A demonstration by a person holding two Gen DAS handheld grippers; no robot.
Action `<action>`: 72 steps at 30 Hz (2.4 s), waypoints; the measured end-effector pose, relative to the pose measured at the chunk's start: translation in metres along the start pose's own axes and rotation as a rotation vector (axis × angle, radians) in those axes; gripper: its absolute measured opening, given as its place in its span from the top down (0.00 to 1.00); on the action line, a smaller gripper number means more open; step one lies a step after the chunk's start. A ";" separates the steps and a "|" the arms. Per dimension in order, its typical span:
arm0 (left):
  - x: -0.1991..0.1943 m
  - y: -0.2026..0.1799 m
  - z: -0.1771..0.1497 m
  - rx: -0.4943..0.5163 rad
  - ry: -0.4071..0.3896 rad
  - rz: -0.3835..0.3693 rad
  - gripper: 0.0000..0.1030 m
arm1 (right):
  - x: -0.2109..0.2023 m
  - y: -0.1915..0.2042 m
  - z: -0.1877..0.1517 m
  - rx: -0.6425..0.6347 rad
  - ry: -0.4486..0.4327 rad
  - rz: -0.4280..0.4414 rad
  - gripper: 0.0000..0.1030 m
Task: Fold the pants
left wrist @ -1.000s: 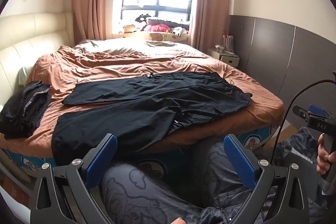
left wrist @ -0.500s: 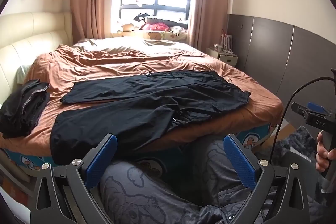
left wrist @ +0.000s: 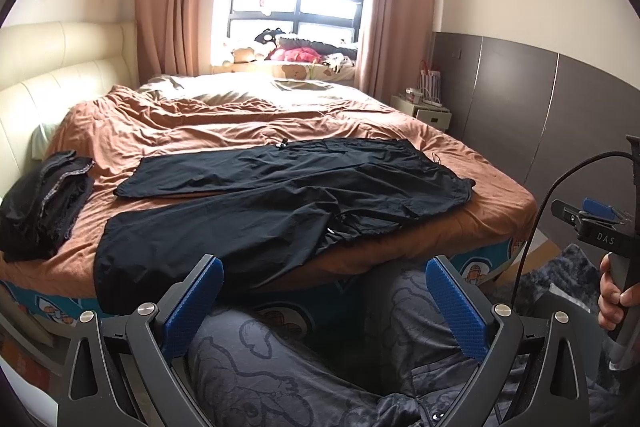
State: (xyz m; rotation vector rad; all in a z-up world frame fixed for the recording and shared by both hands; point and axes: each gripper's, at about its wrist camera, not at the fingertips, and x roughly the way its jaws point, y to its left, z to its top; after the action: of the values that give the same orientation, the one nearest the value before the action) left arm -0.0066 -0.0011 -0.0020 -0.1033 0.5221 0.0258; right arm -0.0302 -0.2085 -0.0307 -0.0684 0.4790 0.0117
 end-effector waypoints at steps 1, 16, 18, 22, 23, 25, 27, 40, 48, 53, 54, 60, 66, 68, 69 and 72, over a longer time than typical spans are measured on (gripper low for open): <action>0.000 0.000 0.000 -0.001 0.001 0.000 0.01 | 0.000 0.000 0.000 0.000 0.000 0.001 0.00; -0.006 -0.002 0.001 0.002 -0.018 -0.015 0.01 | -0.006 0.000 -0.002 -0.016 -0.026 -0.006 0.00; -0.007 -0.003 0.001 0.002 -0.021 -0.014 0.01 | -0.008 0.000 -0.002 -0.014 -0.033 -0.008 0.00; -0.008 -0.003 0.002 -0.001 -0.022 -0.019 0.01 | -0.006 0.000 -0.003 -0.011 -0.031 -0.009 0.00; -0.008 -0.003 0.002 0.000 -0.022 -0.019 0.01 | -0.006 0.000 -0.003 -0.009 -0.030 -0.010 0.00; -0.008 -0.004 0.002 0.004 -0.023 -0.022 0.01 | -0.005 -0.001 -0.003 -0.006 -0.029 -0.012 0.00; -0.009 -0.005 0.001 0.008 -0.025 -0.020 0.01 | -0.005 -0.001 -0.003 -0.004 -0.028 -0.015 0.00; -0.009 -0.005 0.001 0.002 -0.026 -0.017 0.01 | -0.006 -0.001 -0.001 0.001 -0.031 -0.019 0.00; -0.010 -0.003 0.002 -0.009 -0.030 -0.015 0.01 | -0.005 -0.004 -0.002 0.006 -0.030 -0.016 0.00; -0.007 -0.001 0.003 -0.018 -0.033 0.001 0.01 | 0.000 -0.007 -0.001 0.012 -0.023 -0.012 0.00; -0.006 0.001 0.004 -0.023 -0.033 0.005 0.01 | 0.002 -0.008 0.001 0.017 -0.018 -0.009 0.00; 0.005 0.014 0.006 -0.070 -0.026 0.027 0.01 | 0.017 -0.017 0.006 0.038 -0.003 -0.009 0.00; 0.019 0.037 0.002 -0.140 -0.009 0.065 0.01 | 0.038 -0.024 0.009 0.054 0.011 0.010 0.00; 0.024 0.046 0.000 -0.163 -0.002 0.081 0.01 | 0.047 -0.028 0.010 0.073 0.027 0.018 0.00; 0.028 0.051 0.000 -0.178 0.002 0.090 0.01 | 0.050 -0.029 0.011 0.069 0.021 0.015 0.00; 0.037 0.065 -0.002 -0.220 0.013 0.105 0.01 | 0.060 -0.030 0.014 0.062 0.019 0.048 0.00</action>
State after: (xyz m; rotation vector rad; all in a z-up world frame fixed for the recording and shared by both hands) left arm 0.0210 0.0636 -0.0282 -0.2912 0.5357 0.1853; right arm 0.0306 -0.2377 -0.0446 0.0039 0.4998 0.0429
